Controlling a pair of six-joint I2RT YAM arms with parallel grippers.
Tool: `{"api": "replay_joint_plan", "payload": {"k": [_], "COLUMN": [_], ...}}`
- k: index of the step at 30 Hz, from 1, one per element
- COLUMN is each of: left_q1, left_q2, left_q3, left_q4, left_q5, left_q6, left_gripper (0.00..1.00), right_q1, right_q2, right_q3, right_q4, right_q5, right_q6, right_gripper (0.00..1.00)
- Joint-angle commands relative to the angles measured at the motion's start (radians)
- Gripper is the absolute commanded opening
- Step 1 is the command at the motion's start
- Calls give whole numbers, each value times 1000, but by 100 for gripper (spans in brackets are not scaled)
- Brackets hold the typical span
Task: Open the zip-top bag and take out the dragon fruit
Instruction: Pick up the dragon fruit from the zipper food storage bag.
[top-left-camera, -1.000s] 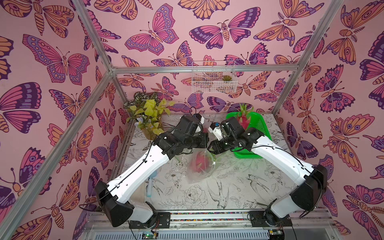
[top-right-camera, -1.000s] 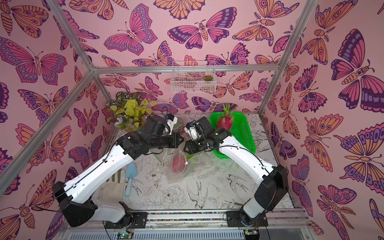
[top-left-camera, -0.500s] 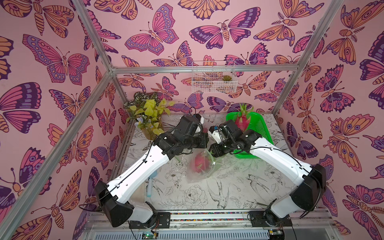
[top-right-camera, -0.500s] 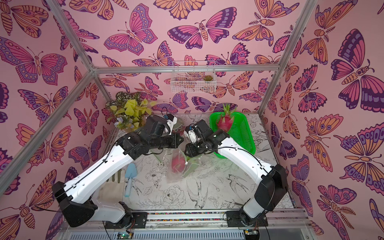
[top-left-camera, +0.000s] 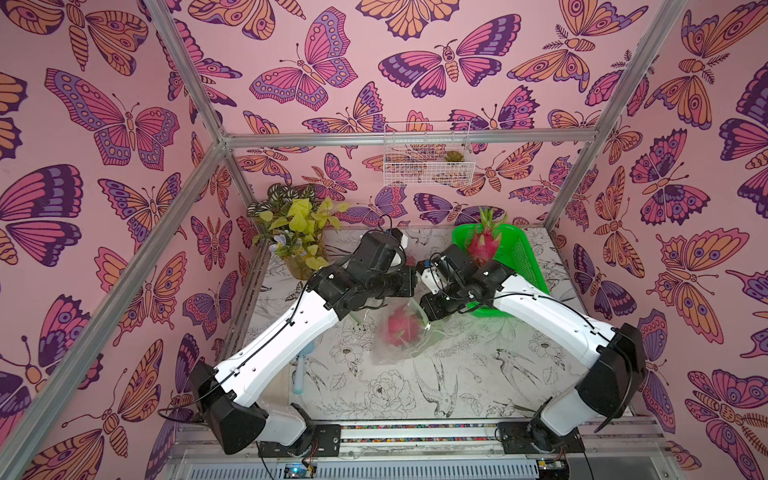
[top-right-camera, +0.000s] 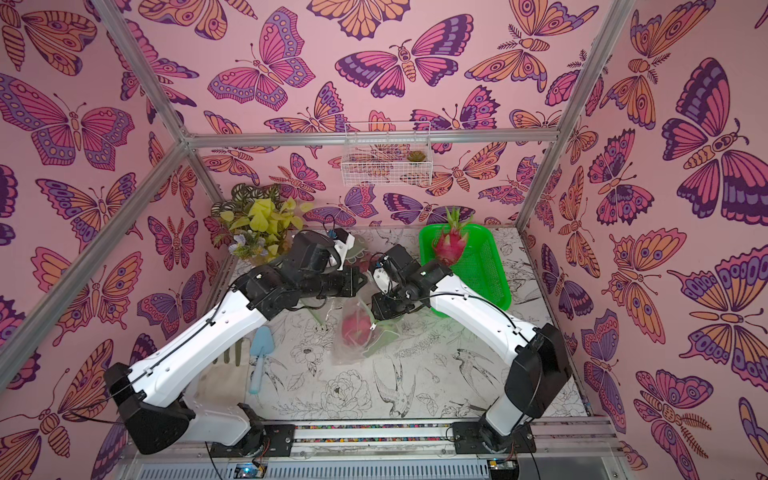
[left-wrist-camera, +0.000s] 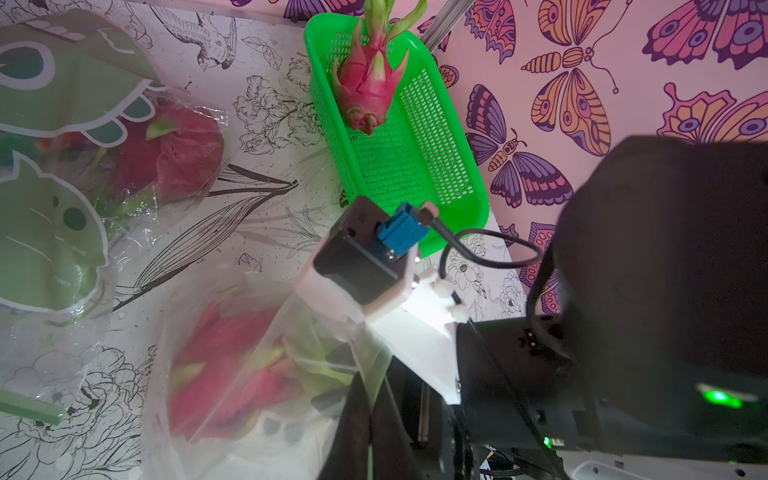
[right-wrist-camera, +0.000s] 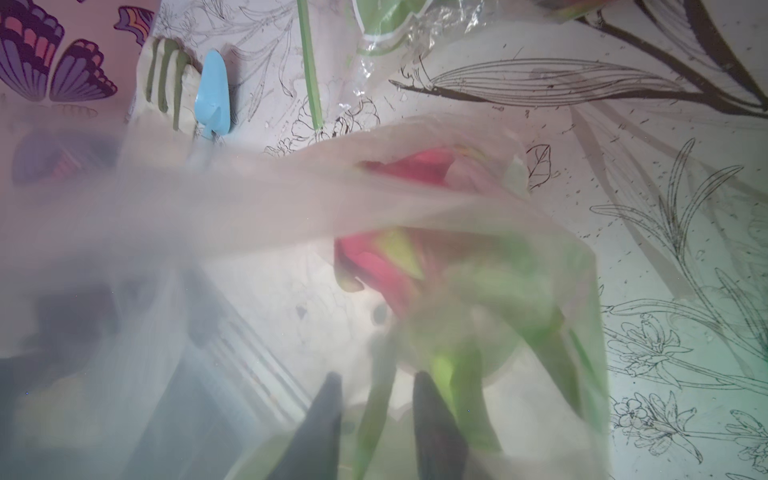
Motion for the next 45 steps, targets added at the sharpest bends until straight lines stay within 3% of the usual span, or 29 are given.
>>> {"api": "replay_joint_plan", "payload": {"k": [1,4,13,45], "left_q1": [-2,-2,-2,-2], "left_q2": [-18,-20,-30,-47], "left_q3": [-14,-14,-20,-60], "left_q4": [30,30,29,45], "left_q5": [-18,-19,-20,-54], "left_q6": [-1,1,2,2], "left_gripper": [0,0,0,0], "right_q1": [11,12,12,12], "right_q2": [15,14,7,-92], "right_q3": [31,31,48,260], "right_q4": [-55,-48,-32,-103], "right_q5": [20,19,20,-17], "right_q6": [-19,-16,-19,-74], "right_gripper": [33,19,0,0]}}
